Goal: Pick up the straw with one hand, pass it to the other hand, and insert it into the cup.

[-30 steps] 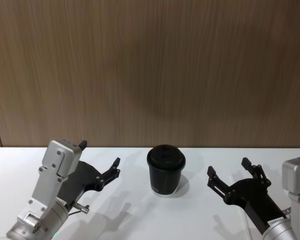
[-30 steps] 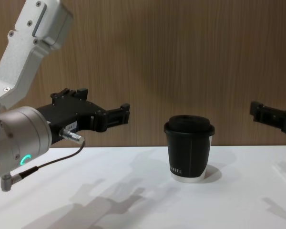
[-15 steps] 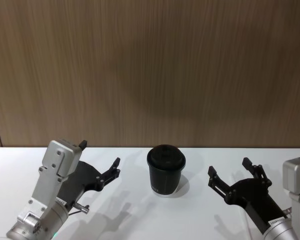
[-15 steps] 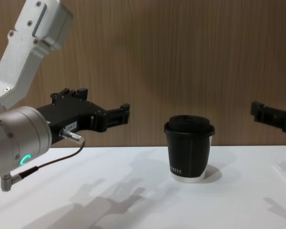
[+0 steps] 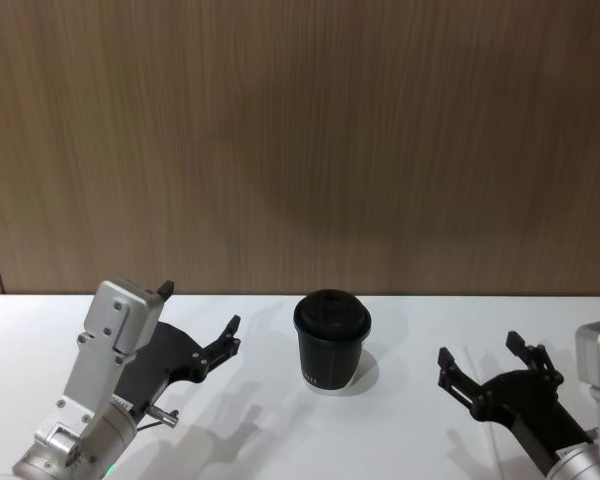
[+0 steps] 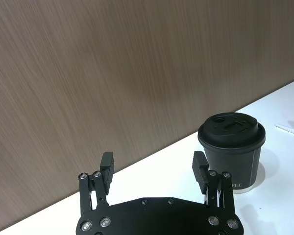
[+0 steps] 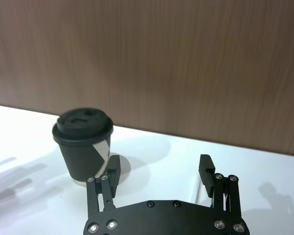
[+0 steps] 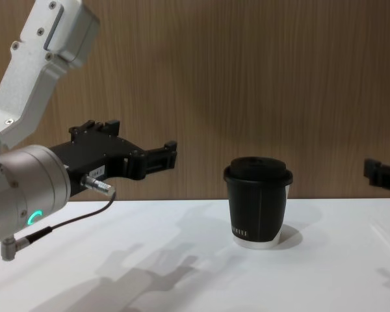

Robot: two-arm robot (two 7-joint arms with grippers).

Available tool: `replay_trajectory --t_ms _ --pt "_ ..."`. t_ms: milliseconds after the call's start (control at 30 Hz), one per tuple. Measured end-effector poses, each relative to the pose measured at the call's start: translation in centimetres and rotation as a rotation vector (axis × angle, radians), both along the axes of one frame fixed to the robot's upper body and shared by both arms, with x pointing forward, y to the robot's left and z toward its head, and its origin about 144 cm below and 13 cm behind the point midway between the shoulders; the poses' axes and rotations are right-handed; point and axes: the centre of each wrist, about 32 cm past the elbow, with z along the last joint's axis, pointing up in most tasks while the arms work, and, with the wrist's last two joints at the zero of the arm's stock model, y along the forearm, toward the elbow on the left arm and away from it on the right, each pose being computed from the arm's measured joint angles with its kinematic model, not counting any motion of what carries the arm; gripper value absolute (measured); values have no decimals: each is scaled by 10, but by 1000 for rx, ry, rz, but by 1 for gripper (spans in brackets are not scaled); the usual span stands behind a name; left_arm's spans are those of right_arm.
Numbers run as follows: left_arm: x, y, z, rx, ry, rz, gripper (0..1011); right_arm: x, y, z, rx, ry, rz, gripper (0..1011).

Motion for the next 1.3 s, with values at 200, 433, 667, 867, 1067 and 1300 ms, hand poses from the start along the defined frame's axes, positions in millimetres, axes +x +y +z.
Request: replay_trajectory --t_ms 200,433,667,867,1067,1300 --pt "0 0 0 0 0 0 1003 -3 -4 -3 -8 46 -25 1001" --pt "0 0 0 0 0 0 1003 -7 -6 -7 -11 95 -46 1001" --pt "0 0 0 0 0 0 1003 -11 -7 -10 -18 132 -56 1001" --pt "0 0 0 0 0 0 1003 -14 -8 -11 -48 152 -62 1001" --pt "0 0 0 0 0 0 1003 -16 -9 -11 -72 166 -61 1001" --pt "0 0 0 0 0 0 1003 -18 -10 -10 -96 197 -49 1001"
